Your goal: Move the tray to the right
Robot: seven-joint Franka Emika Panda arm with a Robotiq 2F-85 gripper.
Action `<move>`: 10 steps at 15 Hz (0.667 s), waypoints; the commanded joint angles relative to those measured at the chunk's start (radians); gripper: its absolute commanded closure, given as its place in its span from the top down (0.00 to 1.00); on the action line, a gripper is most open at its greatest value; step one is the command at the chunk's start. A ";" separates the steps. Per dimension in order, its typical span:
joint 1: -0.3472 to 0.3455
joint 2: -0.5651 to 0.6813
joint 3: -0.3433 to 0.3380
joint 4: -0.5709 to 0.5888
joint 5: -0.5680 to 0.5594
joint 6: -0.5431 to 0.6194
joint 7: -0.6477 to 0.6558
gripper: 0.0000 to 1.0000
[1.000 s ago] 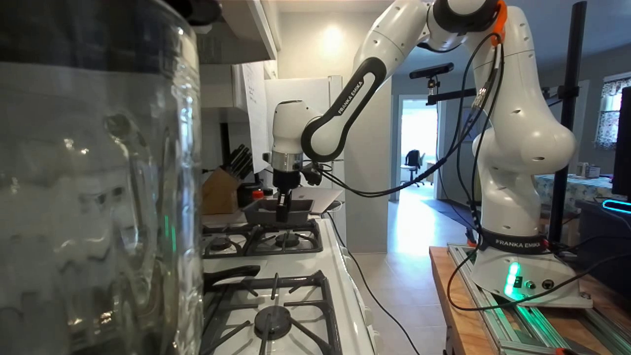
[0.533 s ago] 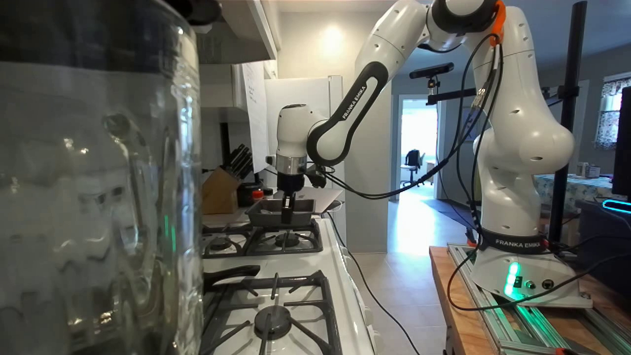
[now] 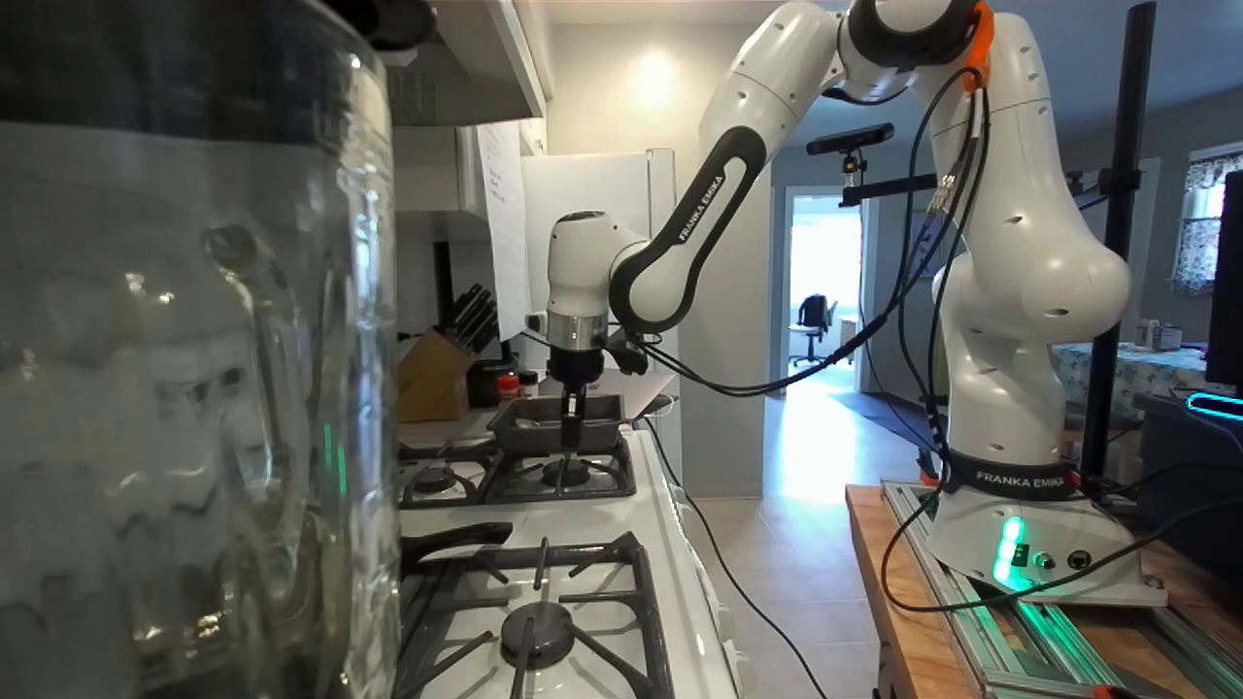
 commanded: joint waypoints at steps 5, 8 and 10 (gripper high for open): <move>-0.020 0.005 0.004 -0.026 -0.031 0.061 -0.035 0.01; -0.021 0.020 0.000 -0.021 -0.033 0.073 -0.040 0.01; -0.021 0.032 -0.004 -0.017 -0.035 0.079 -0.037 0.01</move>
